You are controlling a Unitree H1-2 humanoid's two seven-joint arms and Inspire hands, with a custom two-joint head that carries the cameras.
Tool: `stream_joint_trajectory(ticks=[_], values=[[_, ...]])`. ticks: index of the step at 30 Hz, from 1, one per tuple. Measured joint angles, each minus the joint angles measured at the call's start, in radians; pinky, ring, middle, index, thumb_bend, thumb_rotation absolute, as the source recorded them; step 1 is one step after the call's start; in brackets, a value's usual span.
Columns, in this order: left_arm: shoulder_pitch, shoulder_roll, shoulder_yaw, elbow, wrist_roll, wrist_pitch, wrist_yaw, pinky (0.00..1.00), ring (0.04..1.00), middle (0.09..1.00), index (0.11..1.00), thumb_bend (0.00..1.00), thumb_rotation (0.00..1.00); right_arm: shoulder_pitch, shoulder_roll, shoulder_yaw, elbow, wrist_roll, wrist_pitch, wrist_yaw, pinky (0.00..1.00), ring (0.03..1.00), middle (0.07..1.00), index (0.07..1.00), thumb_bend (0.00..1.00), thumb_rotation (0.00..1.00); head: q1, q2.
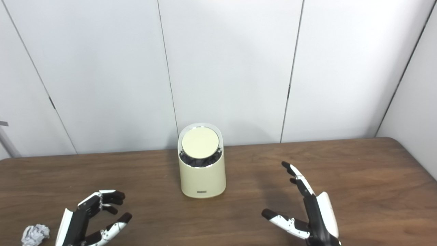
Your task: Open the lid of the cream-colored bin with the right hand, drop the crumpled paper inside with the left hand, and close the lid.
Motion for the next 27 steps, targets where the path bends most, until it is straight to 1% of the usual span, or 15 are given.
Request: stream_joint_trajectory(ticks=[2,5,12,14,19,23,25,27], values=[[0.000,0.000,0.000,0.000,0.001,0.000,0.000,0.50,0.612,0.637,0.617,0.73,0.21,0.000,0.000,0.000,0.000,-0.004,0.000,0.000,0.84,0.894,0.901,0.885,0.72,0.67,-0.003,-0.002],[-0.001,0.000,0.000,0.000,0.001,0.000,0.000,0.51,0.616,0.637,0.617,0.73,0.22,-0.002,0.000,-0.001,-0.003,-0.010,0.005,0.000,0.83,0.895,0.913,0.899,0.75,0.68,0.000,-0.006],[-0.006,-0.001,0.000,0.006,0.001,0.000,0.001,0.51,0.621,0.637,0.618,0.74,0.22,-0.021,0.000,-0.003,-0.005,-0.010,0.085,0.028,0.83,0.886,0.899,0.887,0.79,0.71,0.002,-0.012],[-0.009,-0.002,0.000,0.010,0.001,0.000,0.001,0.51,0.622,0.638,0.619,0.74,0.23,-0.049,0.003,0.001,-0.005,-0.009,0.102,0.035,0.82,0.888,0.902,0.892,0.80,0.72,0.003,-0.014],[-0.018,-0.008,-0.001,0.014,0.002,0.000,0.002,0.51,0.622,0.639,0.620,0.75,0.25,-0.164,0.003,0.006,-0.010,-0.011,0.148,0.066,0.83,0.891,0.903,0.889,0.85,0.75,0.003,-0.017],[-0.020,-0.010,-0.002,0.017,0.005,-0.001,0.007,0.51,0.622,0.638,0.620,0.75,0.27,-0.241,0.003,0.011,-0.009,-0.019,0.182,0.081,0.83,0.891,0.900,0.884,0.88,0.73,0.008,-0.017],[-0.020,-0.010,-0.003,0.017,0.006,-0.002,0.009,0.51,0.621,0.640,0.621,0.74,0.24,-0.261,0.003,0.012,-0.004,-0.027,0.197,0.083,0.81,0.884,0.898,0.879,0.90,0.73,0.008,-0.017],[-0.019,-0.010,-0.003,0.017,0.006,-0.002,0.009,0.51,0.619,0.640,0.621,0.74,0.24,-0.278,0.002,0.018,0.009,-0.037,0.211,0.087,0.81,0.884,0.898,0.878,0.91,0.72,0.008,-0.018]])
